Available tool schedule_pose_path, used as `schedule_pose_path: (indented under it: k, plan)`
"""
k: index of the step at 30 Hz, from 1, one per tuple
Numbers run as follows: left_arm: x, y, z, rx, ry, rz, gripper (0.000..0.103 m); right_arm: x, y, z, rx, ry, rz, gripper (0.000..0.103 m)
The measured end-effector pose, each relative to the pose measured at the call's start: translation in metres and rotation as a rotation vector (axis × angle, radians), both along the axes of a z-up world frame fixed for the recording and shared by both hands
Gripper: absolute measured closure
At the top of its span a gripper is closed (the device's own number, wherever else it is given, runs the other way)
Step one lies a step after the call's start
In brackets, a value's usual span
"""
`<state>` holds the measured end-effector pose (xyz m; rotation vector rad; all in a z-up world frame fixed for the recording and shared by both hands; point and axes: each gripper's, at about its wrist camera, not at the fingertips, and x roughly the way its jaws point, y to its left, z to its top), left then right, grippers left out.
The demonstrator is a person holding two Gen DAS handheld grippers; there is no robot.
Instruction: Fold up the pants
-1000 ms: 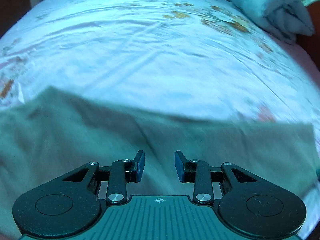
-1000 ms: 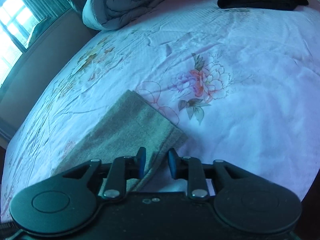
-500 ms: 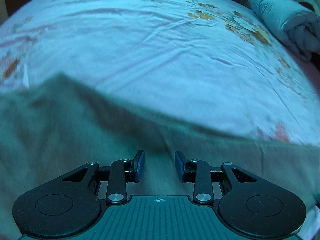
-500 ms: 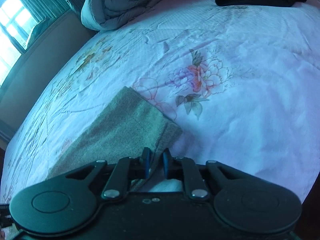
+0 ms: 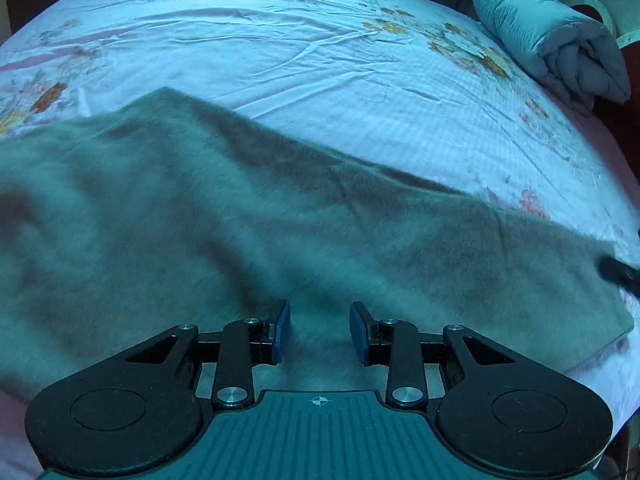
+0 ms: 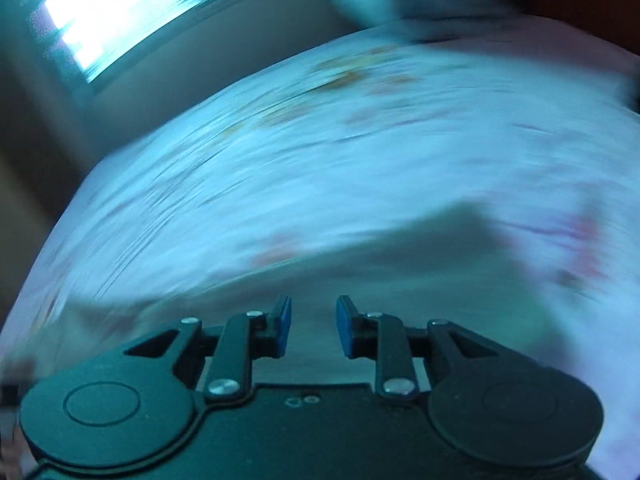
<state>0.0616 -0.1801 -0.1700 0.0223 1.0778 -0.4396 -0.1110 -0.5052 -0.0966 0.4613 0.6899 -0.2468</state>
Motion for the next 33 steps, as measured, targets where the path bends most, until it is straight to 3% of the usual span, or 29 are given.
schedule_pose_path:
  k: [5, 13, 18, 23, 26, 27, 33]
  plan:
    - [-0.011, 0.025, -0.002, 0.026, -0.016, 0.033, 0.069, 0.081, 0.052, -0.008, -0.011, 0.030, 0.355, 0.086]
    - [-0.009, 0.054, -0.008, 0.027, -0.017, 0.116, 0.069, 0.178, 0.111, -0.025, -0.073, 0.109, 0.661, 0.086]
    - [0.010, 0.067, -0.008, 0.025, -0.027, 0.198, 0.069, 0.207, 0.135, -0.039, -0.103, 0.146, 0.733, 0.086]
    - [0.049, 0.076, -0.005, 0.026, -0.040, 0.217, 0.069, 0.219, 0.159, -0.040, -0.189, 0.213, 0.829, 0.086]
    - [0.067, 0.080, -0.005, 0.047, -0.056, 0.221, 0.069, 0.219, 0.170, -0.039, -0.280, 0.244, 0.870, 0.096]
    - [0.071, 0.079, -0.005, 0.053, -0.061, 0.224, 0.069, 0.218, 0.173, -0.038, -0.299, 0.247, 0.880, 0.103]
    - [0.084, 0.086, -0.010, 0.036, -0.075, 0.249, 0.069, 0.209, 0.185, -0.023, -0.445, 0.180, 0.821, 0.103]
